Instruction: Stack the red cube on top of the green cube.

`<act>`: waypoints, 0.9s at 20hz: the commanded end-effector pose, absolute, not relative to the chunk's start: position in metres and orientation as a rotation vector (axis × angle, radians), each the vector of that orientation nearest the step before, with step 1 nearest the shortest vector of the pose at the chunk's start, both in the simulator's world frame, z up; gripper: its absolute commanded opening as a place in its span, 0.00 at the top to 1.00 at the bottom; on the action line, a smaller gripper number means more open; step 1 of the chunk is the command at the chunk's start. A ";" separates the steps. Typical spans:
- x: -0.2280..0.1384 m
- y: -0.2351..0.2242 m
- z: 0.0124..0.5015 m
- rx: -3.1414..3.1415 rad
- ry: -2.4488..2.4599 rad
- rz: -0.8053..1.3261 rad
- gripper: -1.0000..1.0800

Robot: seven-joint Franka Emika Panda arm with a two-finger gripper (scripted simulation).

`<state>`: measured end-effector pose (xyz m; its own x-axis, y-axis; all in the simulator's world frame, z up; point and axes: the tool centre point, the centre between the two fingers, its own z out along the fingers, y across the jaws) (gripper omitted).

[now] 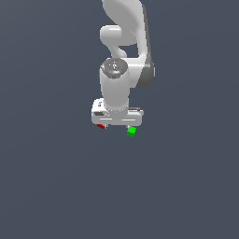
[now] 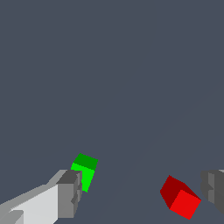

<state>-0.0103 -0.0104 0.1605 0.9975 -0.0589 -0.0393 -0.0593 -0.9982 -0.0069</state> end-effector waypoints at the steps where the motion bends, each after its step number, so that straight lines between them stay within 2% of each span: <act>1: -0.010 -0.010 0.160 -3.132 0.093 0.061 0.04; 10: -0.022 -0.025 0.150 -3.129 0.185 0.054 0.04; 18: -0.058 -0.060 0.123 -3.108 0.425 0.035 0.04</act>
